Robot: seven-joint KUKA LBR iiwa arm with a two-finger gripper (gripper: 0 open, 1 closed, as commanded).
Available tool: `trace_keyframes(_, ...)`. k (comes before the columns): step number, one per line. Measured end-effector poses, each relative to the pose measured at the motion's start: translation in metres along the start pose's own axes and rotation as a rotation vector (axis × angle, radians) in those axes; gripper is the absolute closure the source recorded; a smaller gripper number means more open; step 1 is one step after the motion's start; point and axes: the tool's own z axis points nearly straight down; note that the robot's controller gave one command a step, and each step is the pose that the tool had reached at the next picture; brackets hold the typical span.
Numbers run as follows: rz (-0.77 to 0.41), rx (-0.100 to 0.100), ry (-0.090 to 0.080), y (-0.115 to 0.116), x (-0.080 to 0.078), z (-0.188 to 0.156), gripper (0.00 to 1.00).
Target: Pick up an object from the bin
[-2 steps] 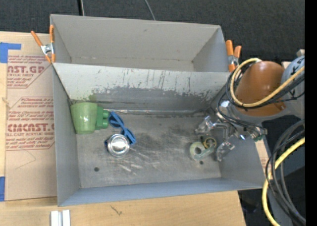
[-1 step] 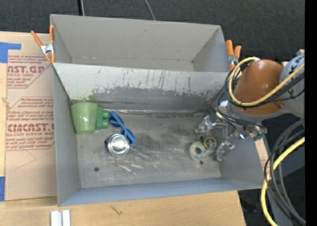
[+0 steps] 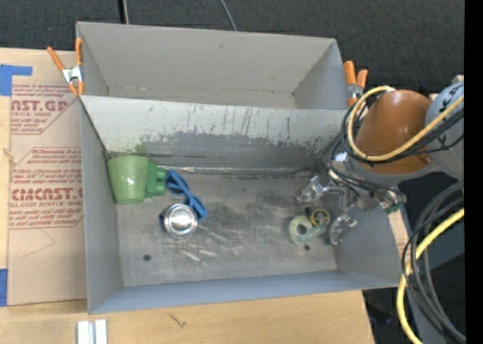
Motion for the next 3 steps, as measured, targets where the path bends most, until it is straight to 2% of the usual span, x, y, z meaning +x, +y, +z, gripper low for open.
trace_keyframes(1,0.001,0.000,0.001,0.000,-0.001,0.000,0.00)
trace_keyframes(2,0.001,0.002,-0.004,0.000,-0.003,-0.001,1.00)
trace_keyframes(3,0.002,0.006,-0.004,0.000,-0.006,-0.103,1.00)
